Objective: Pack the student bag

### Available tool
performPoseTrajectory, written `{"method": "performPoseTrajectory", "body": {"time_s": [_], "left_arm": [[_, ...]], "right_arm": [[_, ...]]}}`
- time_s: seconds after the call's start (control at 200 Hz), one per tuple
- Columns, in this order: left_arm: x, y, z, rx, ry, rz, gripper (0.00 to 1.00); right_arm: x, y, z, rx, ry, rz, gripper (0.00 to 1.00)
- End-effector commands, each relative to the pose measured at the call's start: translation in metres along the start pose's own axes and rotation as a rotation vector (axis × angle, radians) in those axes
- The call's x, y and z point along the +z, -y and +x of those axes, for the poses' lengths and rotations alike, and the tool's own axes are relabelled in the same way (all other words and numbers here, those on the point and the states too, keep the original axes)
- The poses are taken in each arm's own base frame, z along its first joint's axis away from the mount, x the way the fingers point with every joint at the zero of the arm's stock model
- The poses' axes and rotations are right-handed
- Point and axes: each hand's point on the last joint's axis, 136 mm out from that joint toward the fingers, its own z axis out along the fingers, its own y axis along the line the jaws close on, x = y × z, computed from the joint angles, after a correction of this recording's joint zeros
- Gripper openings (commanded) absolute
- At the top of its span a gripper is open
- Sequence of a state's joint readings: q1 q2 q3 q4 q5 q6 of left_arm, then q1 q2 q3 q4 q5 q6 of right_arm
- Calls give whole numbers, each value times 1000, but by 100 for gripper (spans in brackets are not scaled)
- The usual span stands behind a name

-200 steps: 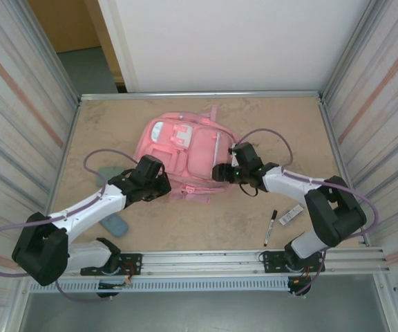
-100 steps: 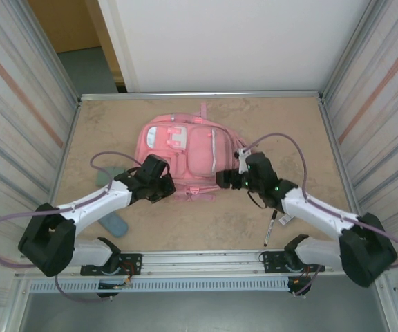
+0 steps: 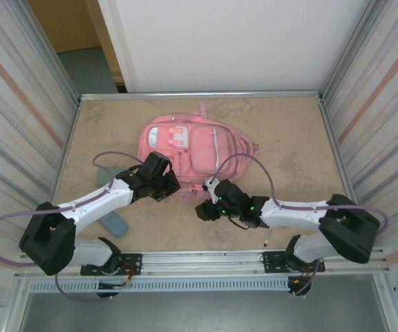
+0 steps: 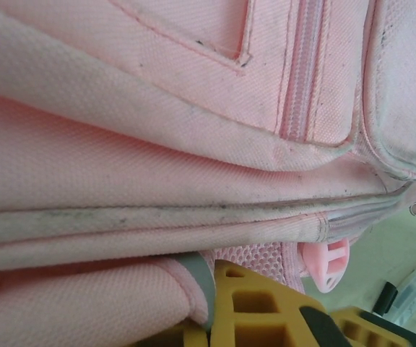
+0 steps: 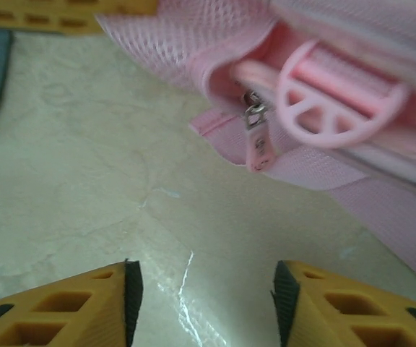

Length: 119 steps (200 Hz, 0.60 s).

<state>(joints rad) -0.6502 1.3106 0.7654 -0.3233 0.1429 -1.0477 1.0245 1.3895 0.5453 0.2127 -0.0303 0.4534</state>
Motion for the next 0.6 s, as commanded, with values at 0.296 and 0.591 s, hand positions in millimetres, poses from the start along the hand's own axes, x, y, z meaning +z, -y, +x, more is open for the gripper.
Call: {"method": "performPoseTrajectory", "body": {"time_s": [0.296, 0.591], "left_arm": [[-27, 39, -2, -15, 24, 157, 0], [-31, 32, -9, -28, 70, 162, 0]], "right_arm": [[27, 35, -55, 72, 180, 295, 64], [35, 24, -65, 71, 203, 275, 0]]}}
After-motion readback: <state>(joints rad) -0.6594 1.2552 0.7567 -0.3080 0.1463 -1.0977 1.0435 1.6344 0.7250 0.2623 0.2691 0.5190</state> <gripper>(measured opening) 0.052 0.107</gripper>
